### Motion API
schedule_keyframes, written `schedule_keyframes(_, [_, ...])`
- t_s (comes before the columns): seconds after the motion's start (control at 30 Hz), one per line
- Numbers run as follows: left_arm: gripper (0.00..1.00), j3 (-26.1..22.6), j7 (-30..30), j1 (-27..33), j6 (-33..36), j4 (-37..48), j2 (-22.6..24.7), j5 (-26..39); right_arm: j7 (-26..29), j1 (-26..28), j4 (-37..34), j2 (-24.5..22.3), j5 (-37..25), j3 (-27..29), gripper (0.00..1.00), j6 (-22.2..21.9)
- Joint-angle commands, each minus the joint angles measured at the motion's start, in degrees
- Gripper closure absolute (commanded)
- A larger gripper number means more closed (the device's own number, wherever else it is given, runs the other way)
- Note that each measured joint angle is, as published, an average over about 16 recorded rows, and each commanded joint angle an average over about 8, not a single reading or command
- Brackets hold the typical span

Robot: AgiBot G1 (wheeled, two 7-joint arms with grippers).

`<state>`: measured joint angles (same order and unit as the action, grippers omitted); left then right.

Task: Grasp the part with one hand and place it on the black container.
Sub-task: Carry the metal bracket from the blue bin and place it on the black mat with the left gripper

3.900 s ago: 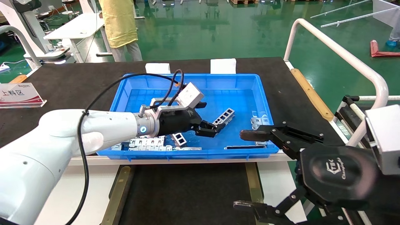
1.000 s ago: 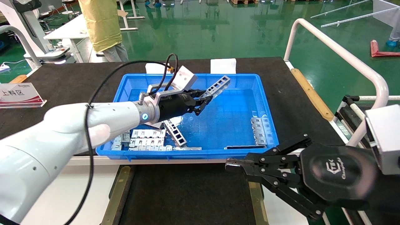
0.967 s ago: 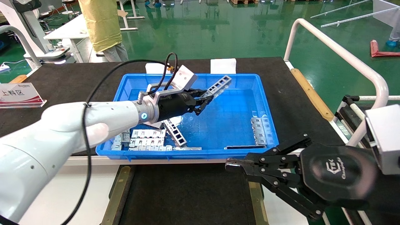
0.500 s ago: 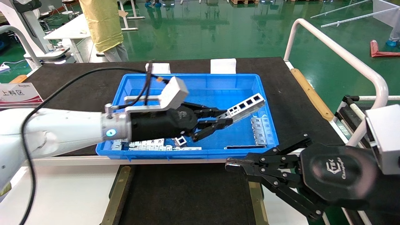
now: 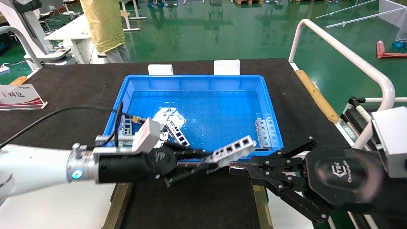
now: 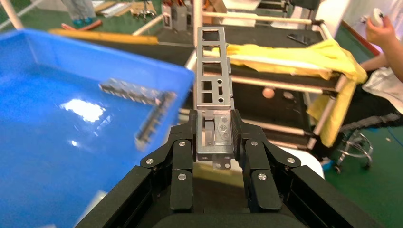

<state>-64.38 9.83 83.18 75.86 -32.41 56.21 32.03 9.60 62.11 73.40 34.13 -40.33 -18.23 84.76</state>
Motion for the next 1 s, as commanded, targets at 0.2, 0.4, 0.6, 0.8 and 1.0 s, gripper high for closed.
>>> schedule_keyframes(0.2, [1.00, -0.7, -2.4, -6.8, -3.9, -11.4, -6.0, -0.7, 0.0, 0.0, 0.0, 0.0, 0.0, 0.0, 1.00, 0.0])
schedule_keyframes(0.4, [1.00, -1.5, -5.3, -13.6, -12.3, -21.5, -10.0, -1.6, 0.0, 0.0, 0.0, 0.0, 0.0, 0.0, 1.00, 0.0])
schedule_keyframes(0.6, [1.00, -2.0, -6.8, -19.8, -21.6, -27.0, -11.7, -2.7, 0.0, 0.0, 0.0, 0.0, 0.0, 0.0, 1.00, 0.0])
schedule_keyframes(0.8, [1.00, -2.2, -7.7, -24.7, -29.6, -29.0, -11.4, -3.9, 0.0, 0.0, 0.0, 0.0, 0.0, 0.0, 1.00, 0.0])
schedule_keyframes(1.0, [1.00, -2.1, -8.1, -28.1, -36.7, -29.0, -9.9, -5.0, 0.0, 0.0, 0.0, 0.0, 0.0, -0.1, 1.00, 0.0])
